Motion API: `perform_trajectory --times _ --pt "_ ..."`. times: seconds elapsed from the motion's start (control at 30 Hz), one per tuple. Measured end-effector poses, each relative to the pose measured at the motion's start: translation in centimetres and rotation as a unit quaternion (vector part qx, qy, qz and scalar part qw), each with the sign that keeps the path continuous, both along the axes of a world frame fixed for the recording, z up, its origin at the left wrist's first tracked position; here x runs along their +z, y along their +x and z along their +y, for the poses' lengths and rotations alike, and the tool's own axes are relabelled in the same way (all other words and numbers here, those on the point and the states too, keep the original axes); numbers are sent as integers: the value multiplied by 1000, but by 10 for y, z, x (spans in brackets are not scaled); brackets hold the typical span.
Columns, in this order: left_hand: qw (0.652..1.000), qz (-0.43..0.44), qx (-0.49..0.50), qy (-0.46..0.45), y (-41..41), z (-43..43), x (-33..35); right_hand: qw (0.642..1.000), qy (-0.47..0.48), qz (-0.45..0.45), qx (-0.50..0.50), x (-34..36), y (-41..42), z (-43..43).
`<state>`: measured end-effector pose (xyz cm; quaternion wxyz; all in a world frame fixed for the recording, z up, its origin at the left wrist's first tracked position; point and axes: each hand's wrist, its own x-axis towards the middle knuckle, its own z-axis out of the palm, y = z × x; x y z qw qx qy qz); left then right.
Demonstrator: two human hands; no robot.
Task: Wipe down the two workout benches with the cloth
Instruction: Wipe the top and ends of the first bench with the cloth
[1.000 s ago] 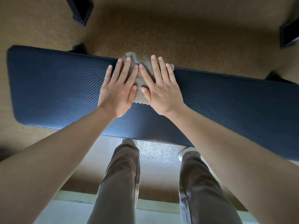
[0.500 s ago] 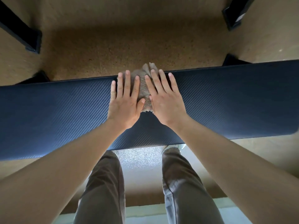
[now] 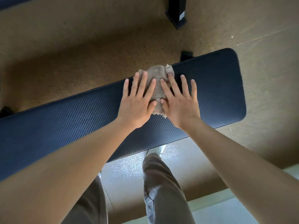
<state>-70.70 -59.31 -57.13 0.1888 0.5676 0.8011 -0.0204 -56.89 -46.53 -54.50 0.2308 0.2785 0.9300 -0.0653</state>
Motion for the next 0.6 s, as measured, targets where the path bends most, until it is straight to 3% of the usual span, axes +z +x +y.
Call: perform_trajectory --times 0.6 --pt "993 -16 -113 39 91 190 -3 970 47 -19 -237 2 109 121"
